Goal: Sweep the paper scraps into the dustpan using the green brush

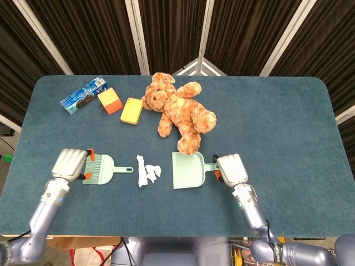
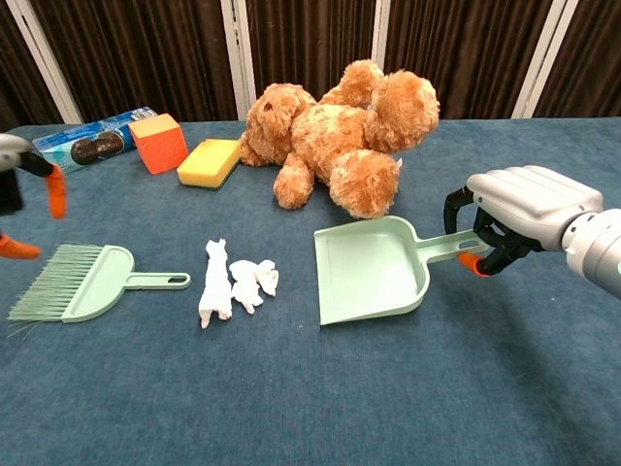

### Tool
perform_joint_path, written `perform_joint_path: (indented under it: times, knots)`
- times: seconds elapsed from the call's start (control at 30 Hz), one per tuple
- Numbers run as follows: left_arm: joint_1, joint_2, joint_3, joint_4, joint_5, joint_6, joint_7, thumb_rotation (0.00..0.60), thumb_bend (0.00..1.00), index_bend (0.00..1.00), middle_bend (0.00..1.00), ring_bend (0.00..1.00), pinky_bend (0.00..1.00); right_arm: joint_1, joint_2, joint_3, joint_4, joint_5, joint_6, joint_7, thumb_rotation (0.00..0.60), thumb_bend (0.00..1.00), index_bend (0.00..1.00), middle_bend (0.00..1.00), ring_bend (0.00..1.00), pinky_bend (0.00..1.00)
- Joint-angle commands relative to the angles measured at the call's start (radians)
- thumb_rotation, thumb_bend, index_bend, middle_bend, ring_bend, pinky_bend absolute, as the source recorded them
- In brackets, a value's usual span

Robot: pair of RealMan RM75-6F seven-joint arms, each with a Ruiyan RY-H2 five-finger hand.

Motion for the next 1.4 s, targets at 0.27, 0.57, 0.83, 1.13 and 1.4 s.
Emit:
perform_joint_path:
  times: [0.27, 0.57, 0.83, 1.13, 1.4]
  knots:
    - [-0.167, -0.212, -0.008, 0.051, -0.232, 0.020, 0.220, 0.600, 0.28, 0.47, 1.00, 1.00, 1.00, -0.002, 0.006, -0.003, 0.005, 0.005, 0.005, 0.007, 0.600, 0.51, 0.63, 0.90, 0.90, 0.92]
    - [-0.226, -0.286, -0.004, 0.091, -0.334, 0.073, 0.290, 0.600, 0.35, 0.46, 1.00, 1.00, 1.00, -0.007, 0.016, -0.009, -0.005, 0.001, 0.015, 0.010, 0.600, 0.51, 0.63, 0.90, 0.90, 0.92]
    - [-0.247, -0.302, 0.004, 0.110, -0.399, 0.097, 0.304, 0.600, 0.37, 0.45, 1.00, 1.00, 1.00, -0.005, 0.021, -0.010, 0.001, 0.003, 0.007, 0.021, 0.600, 0.51, 0.63, 0.90, 0.90, 0.92]
    - [-0.260, -0.321, 0.012, 0.150, -0.429, 0.088, 0.278, 0.600, 0.38, 0.45, 1.00, 1.00, 1.00, -0.007, 0.021, -0.014, 0.014, 0.002, 0.003, 0.034, 0.600, 0.51, 0.63, 0.90, 0.90, 0.92]
    - [-0.272, -0.356, 0.022, 0.181, -0.439, 0.094, 0.266, 0.600, 0.42, 0.47, 1.00, 1.00, 1.00, -0.005, 0.018, -0.018, 0.019, 0.001, 0.001, 0.032, 0.600, 0.51, 0.63, 0.90, 0.90, 0.92]
